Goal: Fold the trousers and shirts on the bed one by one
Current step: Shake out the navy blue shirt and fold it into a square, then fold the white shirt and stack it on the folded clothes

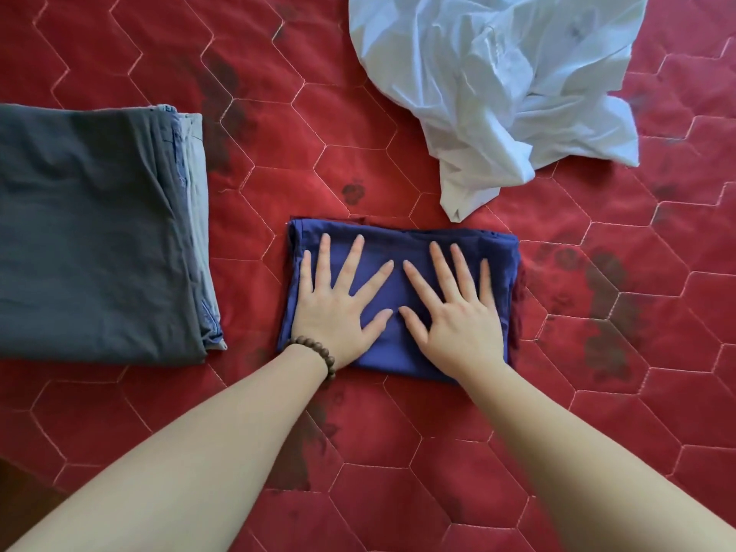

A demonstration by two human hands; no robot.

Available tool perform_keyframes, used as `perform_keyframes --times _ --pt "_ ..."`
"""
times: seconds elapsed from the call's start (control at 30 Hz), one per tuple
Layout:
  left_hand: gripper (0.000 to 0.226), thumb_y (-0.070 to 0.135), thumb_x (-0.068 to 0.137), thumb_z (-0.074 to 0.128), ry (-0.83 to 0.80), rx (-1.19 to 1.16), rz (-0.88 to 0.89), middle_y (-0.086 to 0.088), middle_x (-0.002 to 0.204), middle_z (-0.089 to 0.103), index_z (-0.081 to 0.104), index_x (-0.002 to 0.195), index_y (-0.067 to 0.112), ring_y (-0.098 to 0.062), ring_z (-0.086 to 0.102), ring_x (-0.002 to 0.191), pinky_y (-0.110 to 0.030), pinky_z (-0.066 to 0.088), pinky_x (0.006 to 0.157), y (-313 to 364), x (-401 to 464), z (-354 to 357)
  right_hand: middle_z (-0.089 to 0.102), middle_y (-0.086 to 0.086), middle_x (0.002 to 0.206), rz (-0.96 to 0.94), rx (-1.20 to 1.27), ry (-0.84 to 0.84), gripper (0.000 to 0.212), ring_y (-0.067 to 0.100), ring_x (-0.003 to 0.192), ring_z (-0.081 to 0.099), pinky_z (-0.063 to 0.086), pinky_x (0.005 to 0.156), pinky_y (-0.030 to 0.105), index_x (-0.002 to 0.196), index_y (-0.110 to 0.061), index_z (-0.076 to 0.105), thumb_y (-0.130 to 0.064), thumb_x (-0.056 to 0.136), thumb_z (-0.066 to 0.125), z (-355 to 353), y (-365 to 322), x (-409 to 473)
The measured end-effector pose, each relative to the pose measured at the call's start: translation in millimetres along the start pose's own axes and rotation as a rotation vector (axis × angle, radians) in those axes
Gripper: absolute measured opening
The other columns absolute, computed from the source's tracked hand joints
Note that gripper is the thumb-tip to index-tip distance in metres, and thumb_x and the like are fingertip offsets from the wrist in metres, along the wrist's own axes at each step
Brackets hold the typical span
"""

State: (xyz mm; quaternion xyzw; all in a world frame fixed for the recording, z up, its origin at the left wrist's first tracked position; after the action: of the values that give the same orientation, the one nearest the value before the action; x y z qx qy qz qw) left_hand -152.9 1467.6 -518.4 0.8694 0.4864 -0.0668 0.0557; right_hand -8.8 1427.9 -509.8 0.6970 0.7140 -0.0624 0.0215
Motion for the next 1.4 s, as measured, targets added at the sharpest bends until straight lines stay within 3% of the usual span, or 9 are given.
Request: perform_keyframes --times 0.23,0.37,0.53,0.7,0.83,1.03,1.23,1.33,1.4 --pt "0.083 0.079 0.080 0.024 0.046 0.006 -0.028 0.000 0.161 0.005 0.012 0.151 0.038 -0.044 -0.002 0.145 -0.073 0.009 0.105 -9.6 4.3 5.7 0.005 0.015 0.160 0.065 0.049 0.104 0.064 0.032 0.148 0.002 0.005 0.119 0.052 0.149 -0.042 0.025 -0.066 0.090 0.036 6.8 25.6 -3.3" --pt "0.085 0.080 0.078 0.029 0.038 -0.020 -0.050 -0.008 0.161 0.003 0.015 0.151 0.039 -0.042 0.000 0.145 -0.073 0.010 0.105 -11.5 6.7 10.2 0.005 0.021 0.159 0.108 0.116 0.140 0.066 0.032 0.148 0.003 0.005 0.119 0.051 0.148 -0.042 0.026 -0.065 0.088 0.039 9.7 30.3 -2.9" --pt "0.083 0.078 0.078 0.032 0.008 -0.074 -0.081 -0.017 0.160 0.003 0.015 0.150 0.041 -0.037 0.001 0.147 -0.068 0.009 0.110 -14.6 7.4 11.8 0.008 0.019 0.159 0.115 0.186 0.124 0.064 0.030 0.148 0.006 0.005 0.120 0.048 0.147 -0.042 0.030 -0.060 0.087 0.044 8.8 34.1 -2.3" --pt "0.075 0.061 0.088 0.034 0.015 -0.275 -0.167 0.002 0.159 0.018 0.022 0.151 0.023 -0.016 0.010 0.147 -0.055 0.015 0.115 -31.5 8.3 3.5 0.003 0.012 0.161 0.086 0.278 0.040 0.061 0.024 0.149 0.005 0.003 0.120 0.045 0.147 -0.044 0.027 -0.057 0.089 0.043 4.8 40.2 -2.0" --pt "0.075 0.068 0.086 0.029 -0.033 -0.154 -0.120 0.000 0.161 0.009 0.015 0.152 0.034 -0.016 0.008 0.148 -0.055 0.012 0.114 -36.2 4.0 5.2 0.006 0.012 0.161 0.089 0.183 0.033 0.064 0.023 0.149 0.008 0.010 0.120 0.048 0.148 -0.042 0.026 -0.063 0.090 0.042 0.8 45.0 -5.6" --pt "0.078 0.072 0.083 0.030 0.006 -0.190 -0.133 -0.016 0.160 -0.003 0.013 0.151 0.039 -0.030 0.000 0.148 -0.052 0.005 0.117 -45.9 3.9 12.5 0.006 0.016 0.160 0.194 0.188 0.117 0.067 0.031 0.148 0.006 0.006 0.119 0.051 0.149 -0.039 0.025 -0.061 0.088 0.041 10.6 53.6 -10.5" --pt "0.079 0.063 0.087 0.021 -0.059 -0.382 -0.226 0.000 0.161 0.000 0.002 0.152 0.022 -0.013 -0.003 0.148 -0.046 0.001 0.119 -51.6 9.4 2.6 -0.004 0.007 0.161 0.147 0.344 -0.046 0.062 0.021 0.148 -0.008 0.000 0.119 0.049 0.150 -0.040 0.017 -0.055 0.092 0.036 5.0 55.8 -6.6" --pt "0.076 0.060 0.086 0.024 0.031 -0.553 -0.359 0.004 0.159 0.016 0.022 0.151 0.021 -0.011 0.006 0.147 -0.045 0.005 0.119 -56.0 11.5 -24.7 0.006 -0.004 0.161 0.153 0.676 -0.047 0.054 0.010 0.148 0.000 0.006 0.120 0.048 0.146 -0.036 0.031 -0.039 0.094 0.045 -19.2 64.6 -4.9" --pt "0.073 0.056 0.085 0.034 0.212 -0.553 -0.421 -0.006 0.152 0.035 0.041 0.143 0.012 -0.023 0.026 0.143 -0.047 0.017 0.115 -48.9 23.1 -60.2 0.025 0.001 0.157 0.201 0.733 0.146 0.047 0.014 0.144 0.021 0.021 0.117 0.046 0.138 -0.027 0.049 -0.028 0.091 0.053 -50.9 87.9 0.3"
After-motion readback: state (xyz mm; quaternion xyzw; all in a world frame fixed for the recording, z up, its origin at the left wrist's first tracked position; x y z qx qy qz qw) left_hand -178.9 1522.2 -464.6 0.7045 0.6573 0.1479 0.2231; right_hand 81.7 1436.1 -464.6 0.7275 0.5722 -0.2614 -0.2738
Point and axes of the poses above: each hand's wrist, its own x-axis towards the middle knuckle, its own z-axis out of the palm, y = z × x, the point moved 8 cm from there along x, towards the middle knuckle
